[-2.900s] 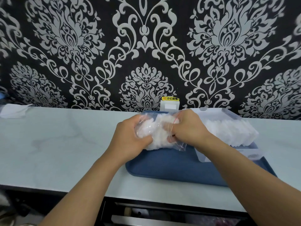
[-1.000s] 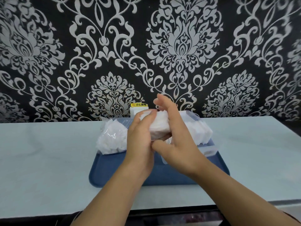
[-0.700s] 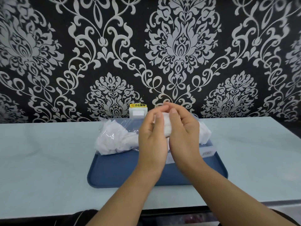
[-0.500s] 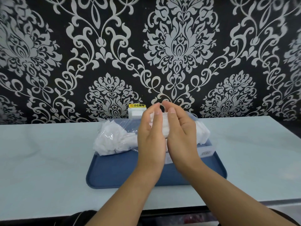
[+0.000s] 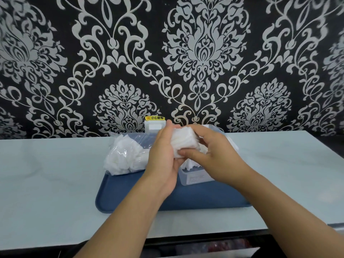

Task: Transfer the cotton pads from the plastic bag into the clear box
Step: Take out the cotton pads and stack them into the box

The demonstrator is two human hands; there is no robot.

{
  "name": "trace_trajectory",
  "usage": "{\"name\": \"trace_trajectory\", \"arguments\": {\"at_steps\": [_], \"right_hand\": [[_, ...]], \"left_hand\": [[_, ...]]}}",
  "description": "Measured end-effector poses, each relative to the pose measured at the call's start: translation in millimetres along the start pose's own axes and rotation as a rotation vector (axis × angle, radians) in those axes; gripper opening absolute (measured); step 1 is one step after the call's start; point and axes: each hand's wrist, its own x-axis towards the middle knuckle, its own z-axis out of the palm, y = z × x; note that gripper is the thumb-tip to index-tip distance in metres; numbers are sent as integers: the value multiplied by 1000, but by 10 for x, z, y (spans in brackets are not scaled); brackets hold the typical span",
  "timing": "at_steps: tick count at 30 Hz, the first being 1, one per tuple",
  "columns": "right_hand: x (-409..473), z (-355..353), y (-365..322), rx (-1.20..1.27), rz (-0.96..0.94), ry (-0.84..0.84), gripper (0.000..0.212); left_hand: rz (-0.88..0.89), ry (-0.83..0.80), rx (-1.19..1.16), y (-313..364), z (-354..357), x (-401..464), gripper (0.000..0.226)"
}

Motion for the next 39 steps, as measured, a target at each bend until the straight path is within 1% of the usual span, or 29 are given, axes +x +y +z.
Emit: {"name": "trace_trajectory", "arguments": {"at_steps": [1,3,4,5,6,8,10,11,12,13,14,15,16,17,18,20,22,26,28,30,31,32,34,35,37,38,39], "right_hand": [[2,4,-2,0,1,4,33],[-23,-21,14,33,19,-4,37],[-30,-32,8,43,35,-17,39],[-31,-45,0,45,46,-24,39],[-38,-71,3,45,56,-24,39],[-49,-148,-13,55,87,-11,38],[-65,-349,-31,130,165,54,25],[-54,-496,-17,234,245,133,18],[-53,-670,3,363,355,247,12],[-48,-833,41,489,466,368,10],[-53,-961,103,588,570,450,12],[-79,-1049,179,654,662,464,15],[-97,-1068,237,685,739,411,18],[-103,-1038,299,681,796,324,20],[-107,-1000,349,643,832,244,21],[-55,-912,396,474,837,140,22],[21,-848,400,249,812,68,27],[153,-730,331,-309,787,-179,30],[197,-660,270,-536,778,-269,39],[225,-554,250,-792,757,-286,72],[229,-495,274,-929,723,-269,79],[223,-448,301,-1040,675,-233,76],[202,-419,342,-1114,649,-161,67],[175,-423,366,-1109,661,-136,70],[133,-445,473,-1042,671,-93,94],[106,-443,515,-946,660,-81,103],[73,-432,552,-806,644,-78,106]], "left_hand": [[51,1,52,-27,14,11,26],[188,22,265,-127,37,53,21],[249,21,355,-164,51,56,20],[272,14,402,-180,76,53,23],[259,1,416,-180,111,41,27],[175,-61,396,-159,167,60,40],[103,-151,374,-109,209,61,52],[153,-146,435,-77,204,64,53],[279,-115,554,-73,189,71,48],[452,-70,705,-79,143,102,38],[600,-56,849,-80,102,122,30],[677,-83,981,-105,89,151,25],[689,-147,1120,-134,92,173,23],[652,-216,1267,-177,113,184,22],[599,-275,1406,-245,140,186,22],[486,-348,1615,-373,172,175,26],[410,-354,1717,-475,171,173,32],[386,-322,1730,-514,166,179,32],[398,-337,1740,-513,175,175,31],[416,-341,1743,-519,183,168,32],[424,-339,1744,-522,186,164,33],[429,-338,1749,-525,187,161,33],[442,-330,1762,-530,183,166,33],[448,-323,1767,-528,171,173,33],[447,-317,1764,-519,146,189,31],[440,-323,1757,-519,140,198,29],[434,-332,1749,-518,137,202,27]]}}
